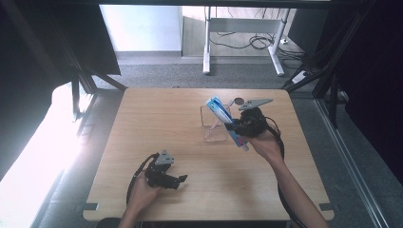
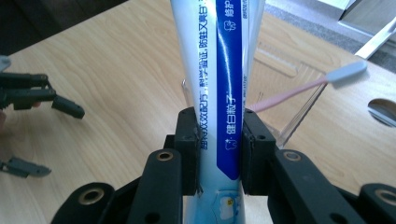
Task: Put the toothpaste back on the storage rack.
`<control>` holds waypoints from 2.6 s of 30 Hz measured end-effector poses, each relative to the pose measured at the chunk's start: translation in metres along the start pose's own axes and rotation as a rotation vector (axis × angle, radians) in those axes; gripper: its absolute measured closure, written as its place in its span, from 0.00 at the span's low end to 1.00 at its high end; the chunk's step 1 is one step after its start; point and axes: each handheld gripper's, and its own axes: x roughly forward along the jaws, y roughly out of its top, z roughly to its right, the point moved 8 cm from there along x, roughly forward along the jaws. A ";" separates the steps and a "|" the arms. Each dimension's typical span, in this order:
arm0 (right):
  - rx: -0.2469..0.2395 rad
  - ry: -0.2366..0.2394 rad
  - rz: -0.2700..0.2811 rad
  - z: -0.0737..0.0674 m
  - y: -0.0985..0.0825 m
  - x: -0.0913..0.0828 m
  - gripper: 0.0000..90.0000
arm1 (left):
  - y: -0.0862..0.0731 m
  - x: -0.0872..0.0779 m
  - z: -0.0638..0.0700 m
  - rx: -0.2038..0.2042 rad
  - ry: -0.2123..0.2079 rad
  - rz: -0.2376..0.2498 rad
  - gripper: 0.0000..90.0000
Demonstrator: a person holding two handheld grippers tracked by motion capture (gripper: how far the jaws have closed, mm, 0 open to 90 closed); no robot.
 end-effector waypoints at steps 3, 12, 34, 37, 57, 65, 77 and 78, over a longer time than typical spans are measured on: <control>0.004 -0.001 0.018 0.001 0.006 0.002 0.81 | 0.000 0.000 0.000 0.004 -0.001 0.000 0.15; 0.018 -0.001 0.056 0.004 0.018 0.012 0.81 | 0.000 0.000 0.001 -0.002 -0.005 0.002 0.15; 0.033 -0.017 0.132 0.016 0.048 0.043 0.81 | 0.000 0.002 0.002 0.009 -0.011 -0.001 0.15; 0.036 -0.015 0.142 0.017 0.052 0.047 0.81 | 0.000 0.002 0.002 0.010 -0.013 -0.003 0.15; 0.042 -0.044 0.175 0.030 0.062 0.075 0.81 | 0.000 0.003 0.003 0.016 -0.022 -0.008 0.15; 0.021 -0.055 0.170 0.036 0.057 0.086 0.81 | -0.002 0.007 0.005 0.024 -0.036 -0.029 0.15; 0.012 -0.067 0.153 0.040 0.048 0.097 0.81 | -0.001 0.005 0.004 0.022 -0.031 -0.015 0.15; 0.010 -0.067 0.152 0.040 0.047 0.098 0.81 | -0.001 0.005 0.004 0.025 -0.030 -0.017 0.15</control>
